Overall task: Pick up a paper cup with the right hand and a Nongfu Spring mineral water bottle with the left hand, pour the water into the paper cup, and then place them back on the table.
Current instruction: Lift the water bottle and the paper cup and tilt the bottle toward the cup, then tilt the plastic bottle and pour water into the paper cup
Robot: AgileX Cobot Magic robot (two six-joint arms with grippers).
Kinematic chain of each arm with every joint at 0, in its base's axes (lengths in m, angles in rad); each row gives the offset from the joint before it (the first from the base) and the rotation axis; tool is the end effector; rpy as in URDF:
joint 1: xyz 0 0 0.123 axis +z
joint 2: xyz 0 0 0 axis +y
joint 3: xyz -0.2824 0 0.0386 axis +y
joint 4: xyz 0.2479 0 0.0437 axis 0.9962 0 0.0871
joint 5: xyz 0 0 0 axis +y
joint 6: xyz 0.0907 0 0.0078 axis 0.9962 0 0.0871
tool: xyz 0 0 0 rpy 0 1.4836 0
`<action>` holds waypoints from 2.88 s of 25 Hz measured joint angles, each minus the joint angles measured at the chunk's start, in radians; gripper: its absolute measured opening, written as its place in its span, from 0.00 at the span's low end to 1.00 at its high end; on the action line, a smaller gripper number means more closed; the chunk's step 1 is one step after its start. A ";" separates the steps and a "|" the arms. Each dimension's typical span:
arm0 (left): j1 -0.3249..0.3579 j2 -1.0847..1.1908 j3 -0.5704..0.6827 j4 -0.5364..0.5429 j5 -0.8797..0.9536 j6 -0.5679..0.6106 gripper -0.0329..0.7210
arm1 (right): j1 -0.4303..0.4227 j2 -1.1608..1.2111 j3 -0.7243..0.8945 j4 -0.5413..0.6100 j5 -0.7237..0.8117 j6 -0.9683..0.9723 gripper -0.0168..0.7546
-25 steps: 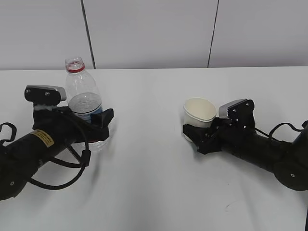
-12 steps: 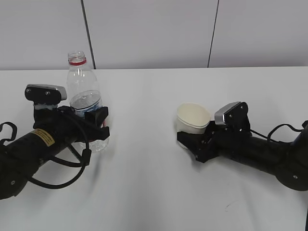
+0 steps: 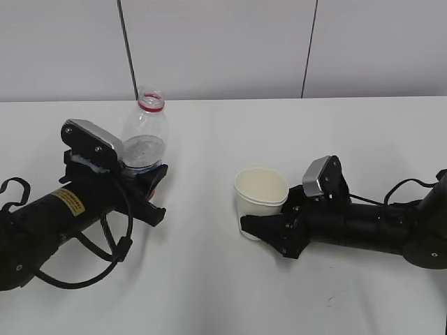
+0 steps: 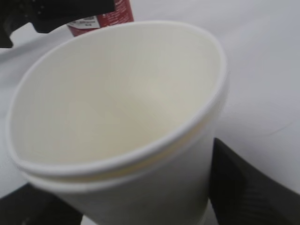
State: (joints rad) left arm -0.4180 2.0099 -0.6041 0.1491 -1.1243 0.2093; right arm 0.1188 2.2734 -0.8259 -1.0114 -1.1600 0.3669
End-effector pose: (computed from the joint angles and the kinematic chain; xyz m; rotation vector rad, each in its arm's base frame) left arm 0.2941 -0.1440 0.1069 0.6922 1.6323 -0.2230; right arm 0.3260 0.1101 0.0465 -0.8371 1.7667 0.8476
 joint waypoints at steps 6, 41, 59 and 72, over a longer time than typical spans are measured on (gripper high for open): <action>-0.015 -0.070 0.000 -0.029 0.086 0.232 0.48 | 0.035 -0.004 -0.001 -0.080 -0.004 0.053 0.71; -0.018 -0.159 0.003 -0.201 0.111 0.966 0.48 | 0.115 -0.048 -0.056 -0.122 0.004 0.155 0.71; -0.018 -0.159 0.003 -0.205 0.079 1.090 0.48 | 0.147 -0.048 -0.092 -0.107 0.004 0.163 0.71; -0.018 -0.159 0.003 -0.221 0.050 1.167 0.48 | 0.147 -0.048 -0.092 -0.107 0.004 0.166 0.71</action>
State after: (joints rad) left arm -0.4361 1.8513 -0.6012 -0.0723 -1.0741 1.3758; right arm 0.2662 2.2251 -0.9183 -1.1183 -1.1558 0.5324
